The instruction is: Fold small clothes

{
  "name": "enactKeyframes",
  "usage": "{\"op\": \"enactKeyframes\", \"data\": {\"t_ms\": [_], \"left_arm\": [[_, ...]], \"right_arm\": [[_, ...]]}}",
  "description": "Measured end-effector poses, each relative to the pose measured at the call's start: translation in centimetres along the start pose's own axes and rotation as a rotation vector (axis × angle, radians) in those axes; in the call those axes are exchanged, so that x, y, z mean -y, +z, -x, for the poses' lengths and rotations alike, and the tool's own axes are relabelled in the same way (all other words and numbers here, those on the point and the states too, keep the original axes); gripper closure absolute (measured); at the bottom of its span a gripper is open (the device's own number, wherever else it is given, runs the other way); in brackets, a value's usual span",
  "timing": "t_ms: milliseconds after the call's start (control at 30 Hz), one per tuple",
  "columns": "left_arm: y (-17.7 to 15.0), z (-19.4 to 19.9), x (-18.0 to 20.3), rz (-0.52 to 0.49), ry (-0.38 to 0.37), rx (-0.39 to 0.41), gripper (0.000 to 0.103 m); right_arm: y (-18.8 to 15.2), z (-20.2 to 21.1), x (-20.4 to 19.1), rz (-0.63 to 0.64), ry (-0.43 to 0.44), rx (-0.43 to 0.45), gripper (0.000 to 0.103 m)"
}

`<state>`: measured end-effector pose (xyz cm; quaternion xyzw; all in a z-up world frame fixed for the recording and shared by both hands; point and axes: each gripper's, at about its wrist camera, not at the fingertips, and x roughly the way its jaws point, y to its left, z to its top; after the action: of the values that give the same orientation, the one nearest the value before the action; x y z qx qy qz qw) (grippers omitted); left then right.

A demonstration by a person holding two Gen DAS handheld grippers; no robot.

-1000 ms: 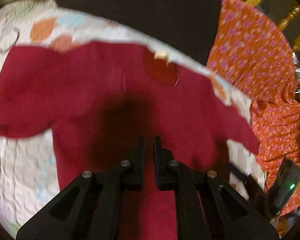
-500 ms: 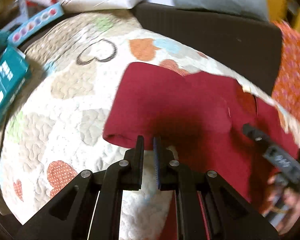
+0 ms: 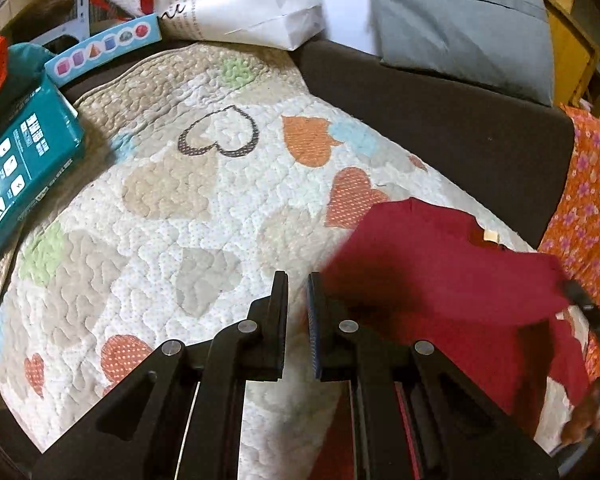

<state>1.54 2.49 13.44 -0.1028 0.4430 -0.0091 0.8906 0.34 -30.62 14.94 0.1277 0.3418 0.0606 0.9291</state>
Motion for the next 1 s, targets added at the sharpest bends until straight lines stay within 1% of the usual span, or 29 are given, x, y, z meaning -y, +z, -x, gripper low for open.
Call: {"op": "enactKeyframes", "data": {"t_ms": [67,100,167,200,233,300,333,433,533,567,600,633,667,700,733,767,800,833,867,900,1000], "left_arm": [[-0.5,-0.4,1.2,-0.039,0.001,-0.019,0.096],[-0.8,-0.8,1.8,-0.058,0.002,-0.034,0.096],[-1.3,-1.5,3.1,-0.097,-0.006,-0.061,0.096],[-1.5,-1.8,3.5,-0.114,-0.002,-0.067,0.096],[-1.7,-2.1,4.1,-0.136,0.01,-0.071,0.096],[-2.1,-2.6,4.9,-0.165,0.027,-0.074,0.096],[-2.3,-2.8,5.2,-0.175,0.032,-0.079,0.096],[-2.6,-3.5,5.8,-0.198,0.034,-0.101,0.096],[-2.7,-3.9,5.7,-0.211,0.049,-0.125,0.096],[-2.7,-3.9,5.5,-0.207,0.053,-0.132,0.096],[-2.6,-3.9,5.1,-0.199,0.055,-0.14,0.096],[-2.6,-3.9,4.9,-0.194,0.055,-0.144,0.096],[-2.5,-3.9,4.5,-0.186,0.059,-0.145,0.096],[-2.4,-3.8,4.2,-0.177,0.067,-0.14,0.096],[-2.3,-3.7,3.9,-0.17,0.073,-0.138,0.096],[-2.1,-3.7,3.6,-0.162,0.076,-0.138,0.096],[-1.9,-3.6,3.2,-0.148,0.073,-0.138,0.096],[-1.8,-3.6,3.0,-0.14,0.073,-0.135,0.096],[-1.7,-3.4,2.8,-0.134,0.075,-0.132,0.096],[-1.6,-3.3,2.5,-0.129,0.079,-0.128,0.096],[-1.3,-3.2,2.1,-0.126,0.084,-0.121,0.096]], "right_arm": [[0.6,2.6,1.9,0.024,-0.097,0.036,0.094],[0.6,3.4,3.1,0.037,-0.177,0.043,0.094],[0.2,3.4,5.4,0.053,-0.309,0.032,0.094],[-0.1,2.9,6.4,0.054,-0.343,0.01,0.094],[-0.5,2.0,7.6,0.043,-0.367,-0.032,0.094],[-1.6,0.6,9.6,0.0,-0.369,-0.106,0.094],[-2.1,0.1,10.3,-0.009,-0.374,-0.125,0.094],[-2.7,0.6,11.1,-0.015,-0.358,-0.126,0.094],[-3.0,0.8,11.6,-0.002,-0.393,-0.19,0.094],[-2.8,1.0,11.4,0.0,-0.402,-0.197,0.093],[-2.6,1.8,10.8,-0.002,-0.394,-0.167,0.093],[-2.3,2.7,9.8,-0.001,-0.365,-0.123,0.091],[-1.9,3.1,8.6,0.01,-0.312,-0.093,0.084],[-1.7,3.1,7.1,0.025,-0.255,-0.085,0.079],[-1.4,2.7,5.3,0.05,-0.159,-0.091,0.066],[-1.1,2.1,3.6,0.069,-0.058,-0.102,0.06],[-1.0,1.0,1.7,0.087,0.053,-0.12,0.06],[-1.0,-0.3,-0.2,0.106,0.147,-0.147,0.06],[-1.0,-1.8,-2.2,0.143,0.208,-0.175,0.06],[-1.2,-3.0,-3.7,0.185,0.224,-0.195,0.06],[-1.8,-6.8,-7.1,0.331,0.206,-0.254,0.06]]}}
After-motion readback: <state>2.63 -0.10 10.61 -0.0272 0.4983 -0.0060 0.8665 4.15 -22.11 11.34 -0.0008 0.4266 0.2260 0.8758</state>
